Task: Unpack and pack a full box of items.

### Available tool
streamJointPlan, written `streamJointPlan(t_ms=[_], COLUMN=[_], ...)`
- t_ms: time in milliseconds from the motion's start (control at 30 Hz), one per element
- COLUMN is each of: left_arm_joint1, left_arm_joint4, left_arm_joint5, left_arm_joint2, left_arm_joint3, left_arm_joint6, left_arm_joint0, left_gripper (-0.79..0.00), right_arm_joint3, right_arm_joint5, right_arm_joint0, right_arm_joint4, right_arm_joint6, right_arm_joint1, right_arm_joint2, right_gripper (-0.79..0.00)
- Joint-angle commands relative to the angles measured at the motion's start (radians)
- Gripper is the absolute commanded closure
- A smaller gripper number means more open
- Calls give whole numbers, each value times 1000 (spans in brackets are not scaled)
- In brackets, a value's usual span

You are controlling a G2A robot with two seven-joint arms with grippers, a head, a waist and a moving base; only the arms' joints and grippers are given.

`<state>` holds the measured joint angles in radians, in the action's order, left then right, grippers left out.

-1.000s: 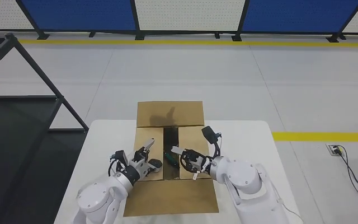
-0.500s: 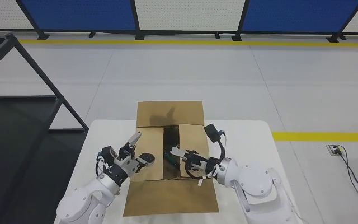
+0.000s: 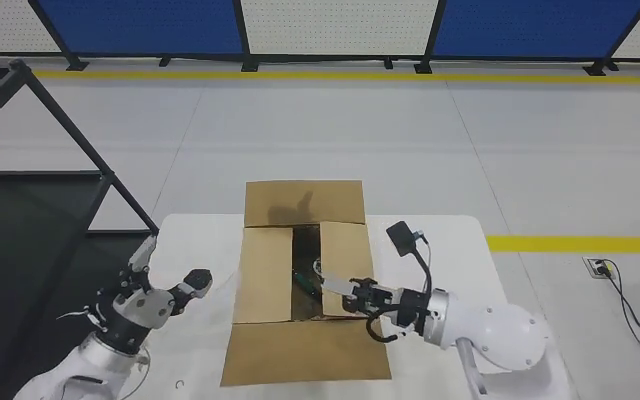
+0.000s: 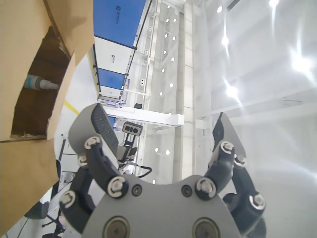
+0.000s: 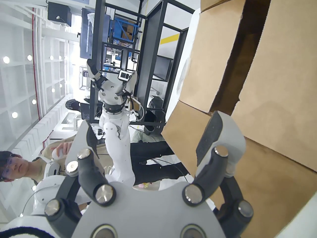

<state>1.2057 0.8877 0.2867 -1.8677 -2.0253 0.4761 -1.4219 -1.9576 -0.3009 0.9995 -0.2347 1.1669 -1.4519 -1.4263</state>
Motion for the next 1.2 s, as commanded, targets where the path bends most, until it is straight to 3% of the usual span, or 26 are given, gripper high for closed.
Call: streamJointPlan(t_ms=[0,100,567,833,1167], left_arm_joint1=[-3,-6,-6,-25,-39], left_arm_joint4=[30,73,76,-74,-318], left_arm_joint5=[-4,15,26,30,-24], left_arm_joint2=[-77,-159,-145,-16,177], left_arm_joint3=[4,10,23,227,502], left_arm_joint6=[31,83,71,-2,8], left_arm_joint0=[-35,-100,-90,166,460], left_gripper=[-785,-785,-785,-785,-785], right_arm_joint3=[-20,-51,-71,-89,-221], right_arm_joint5=[7,11,27,65,94], right_arm_joint0=[18,52,68,109,288], right_arm_joint4=[3,-24,-28,40,85], right_arm_joint6=[33,85,71,90,100], right_arm_joint1=[10,26,32,53,84], right_arm_joint2=[-39,-93,-99,-133,-249], right_gripper=[-785,-785,-785,-785,-785])
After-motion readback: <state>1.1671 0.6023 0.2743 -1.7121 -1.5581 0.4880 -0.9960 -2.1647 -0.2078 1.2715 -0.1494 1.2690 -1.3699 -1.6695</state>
